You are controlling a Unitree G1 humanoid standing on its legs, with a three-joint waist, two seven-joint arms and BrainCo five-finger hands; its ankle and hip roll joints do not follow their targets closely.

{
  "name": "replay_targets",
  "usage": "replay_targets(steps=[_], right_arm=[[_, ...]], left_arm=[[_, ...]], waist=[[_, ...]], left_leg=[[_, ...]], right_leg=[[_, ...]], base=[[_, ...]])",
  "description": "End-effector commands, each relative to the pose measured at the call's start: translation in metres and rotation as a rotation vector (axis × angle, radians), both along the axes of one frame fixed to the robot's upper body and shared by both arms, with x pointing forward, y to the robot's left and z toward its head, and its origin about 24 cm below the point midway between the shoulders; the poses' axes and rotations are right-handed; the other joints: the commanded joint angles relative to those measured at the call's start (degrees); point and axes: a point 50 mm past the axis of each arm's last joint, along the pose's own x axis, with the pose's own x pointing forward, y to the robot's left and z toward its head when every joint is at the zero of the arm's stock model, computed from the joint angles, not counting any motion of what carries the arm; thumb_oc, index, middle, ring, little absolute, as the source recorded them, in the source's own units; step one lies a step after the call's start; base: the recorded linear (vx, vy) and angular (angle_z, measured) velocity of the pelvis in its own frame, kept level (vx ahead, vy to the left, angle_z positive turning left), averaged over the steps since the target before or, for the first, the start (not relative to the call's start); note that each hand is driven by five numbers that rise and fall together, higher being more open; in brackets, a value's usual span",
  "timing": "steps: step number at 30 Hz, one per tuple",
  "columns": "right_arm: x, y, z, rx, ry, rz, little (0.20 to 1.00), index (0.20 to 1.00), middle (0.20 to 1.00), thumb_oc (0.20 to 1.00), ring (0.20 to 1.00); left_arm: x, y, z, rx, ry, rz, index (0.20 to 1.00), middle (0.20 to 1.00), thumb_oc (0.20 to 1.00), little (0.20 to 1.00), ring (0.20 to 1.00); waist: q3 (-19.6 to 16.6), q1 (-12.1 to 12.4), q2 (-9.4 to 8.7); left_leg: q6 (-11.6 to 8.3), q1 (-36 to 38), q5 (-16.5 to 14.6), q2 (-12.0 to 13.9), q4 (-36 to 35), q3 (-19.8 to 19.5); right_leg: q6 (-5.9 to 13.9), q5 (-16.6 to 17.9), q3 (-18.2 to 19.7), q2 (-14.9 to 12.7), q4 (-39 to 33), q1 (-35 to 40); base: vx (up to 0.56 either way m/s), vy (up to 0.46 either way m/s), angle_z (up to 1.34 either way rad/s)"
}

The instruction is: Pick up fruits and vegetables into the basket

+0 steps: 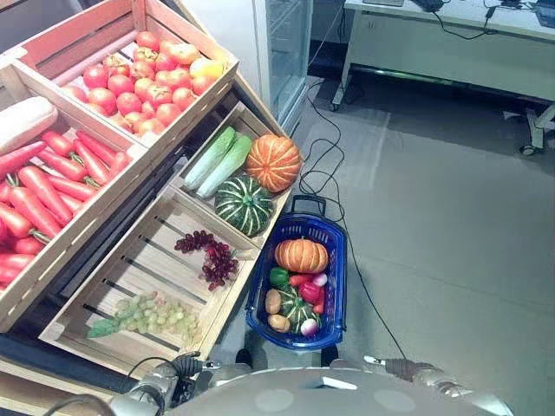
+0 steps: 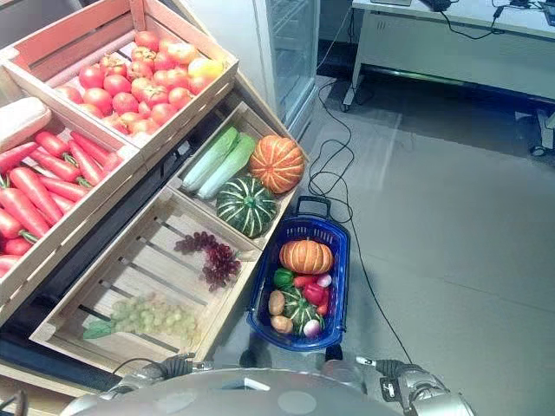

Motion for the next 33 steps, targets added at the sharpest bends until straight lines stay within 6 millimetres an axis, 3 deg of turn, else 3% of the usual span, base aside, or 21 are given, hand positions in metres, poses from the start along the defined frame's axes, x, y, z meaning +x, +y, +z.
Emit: replay_targets(steps=[1,33], right_arm=[[0.0067,0.0019,0.0003,-0.017,0.020,0.031,1.000,1.000,1.000,1.000,1.000],[0.0079,-0.0054,0.0026,-0.040,0.004,0.012,1.000,1.000,1.000,1.000,1.000]], left_arm=[[0.0040,-0.0057,-0.0012,-0.011,0.012,-0.031,1.000,1.000,1.000,1.000,1.000],[0.0113,-0.0002,0.0019,0.006,-0.063,0.027,1.000,1.000,1.000,1.000,1.000]], waist=[[0.99,-0.08,-0.80],[2.06,0.18,-0.52]], left_leg=[[1.61,-0.98,-4.13,-1.44,0.38,-1.03],[1.38,-1.22,-3.95,-1.34,0.38,-1.31]], right_leg=[[1.89,-4.93,-2.84,-0.97,0.67,3.30],[2.06,-4.80,-2.88,-1.17,0.61,3.05]], base=[[-0.11,-0.056,0.17],[0.00,0.000,0.00]])
